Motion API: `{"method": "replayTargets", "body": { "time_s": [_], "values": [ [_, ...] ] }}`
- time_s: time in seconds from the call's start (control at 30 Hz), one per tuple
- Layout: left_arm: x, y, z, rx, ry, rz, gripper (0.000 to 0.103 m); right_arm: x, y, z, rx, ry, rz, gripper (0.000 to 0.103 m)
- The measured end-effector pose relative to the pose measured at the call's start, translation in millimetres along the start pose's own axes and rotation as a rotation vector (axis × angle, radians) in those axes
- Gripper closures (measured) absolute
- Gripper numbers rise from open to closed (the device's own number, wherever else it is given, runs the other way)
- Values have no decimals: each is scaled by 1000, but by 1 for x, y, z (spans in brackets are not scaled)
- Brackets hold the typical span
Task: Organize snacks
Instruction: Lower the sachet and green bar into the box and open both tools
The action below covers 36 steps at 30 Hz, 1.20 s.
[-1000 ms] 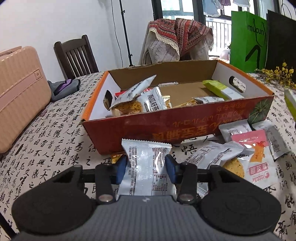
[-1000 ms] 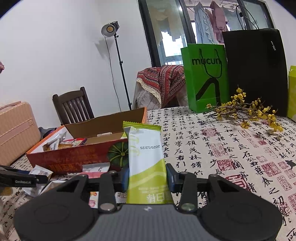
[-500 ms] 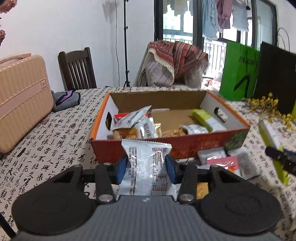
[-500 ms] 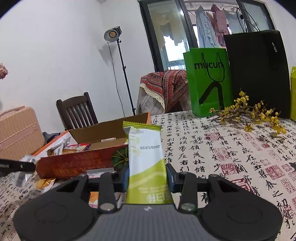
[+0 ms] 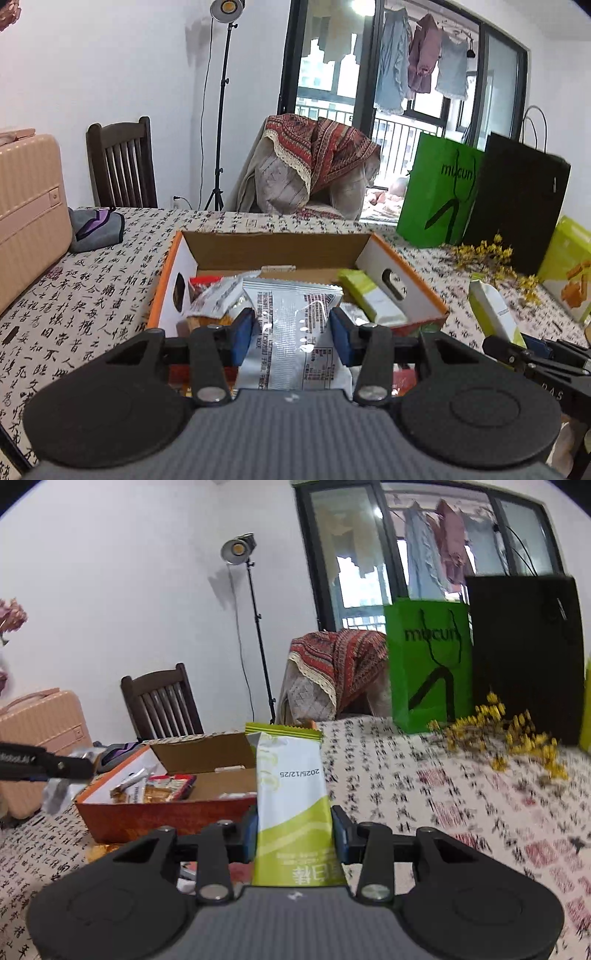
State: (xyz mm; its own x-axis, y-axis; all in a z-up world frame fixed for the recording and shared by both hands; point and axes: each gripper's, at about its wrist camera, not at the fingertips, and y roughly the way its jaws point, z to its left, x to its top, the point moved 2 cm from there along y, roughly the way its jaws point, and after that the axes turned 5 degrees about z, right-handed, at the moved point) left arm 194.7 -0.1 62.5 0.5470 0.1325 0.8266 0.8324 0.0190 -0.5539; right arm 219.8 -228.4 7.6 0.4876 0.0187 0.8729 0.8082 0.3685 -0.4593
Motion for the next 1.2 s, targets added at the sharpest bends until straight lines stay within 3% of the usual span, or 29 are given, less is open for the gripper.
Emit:
{"method": "replayTargets", "body": {
  "time_s": [0.27, 0.6, 0.87, 1.1, 1.17, 1.2],
  "values": [
    [28, 3, 7, -6, -10, -42, 58, 39, 10, 21, -2, -6, -28, 64],
    [64, 38, 20, 35, -41, -38, 58, 84, 56, 37, -8, -1, -2, 64],
    [78, 85, 36, 82, -72, 0, 58, 92, 110, 46, -24, -10, 45, 64],
    [63, 122, 40, 75, -62, 40, 57, 84, 152, 45, -32, 16, 109, 62],
    [58, 125, 41, 82, -55, 28, 50, 81, 160, 43, -31, 22, 134, 59],
    [57, 125, 42, 82, -56, 28, 37, 79, 162, 42, -31, 19, 137, 56]
  ]
}}
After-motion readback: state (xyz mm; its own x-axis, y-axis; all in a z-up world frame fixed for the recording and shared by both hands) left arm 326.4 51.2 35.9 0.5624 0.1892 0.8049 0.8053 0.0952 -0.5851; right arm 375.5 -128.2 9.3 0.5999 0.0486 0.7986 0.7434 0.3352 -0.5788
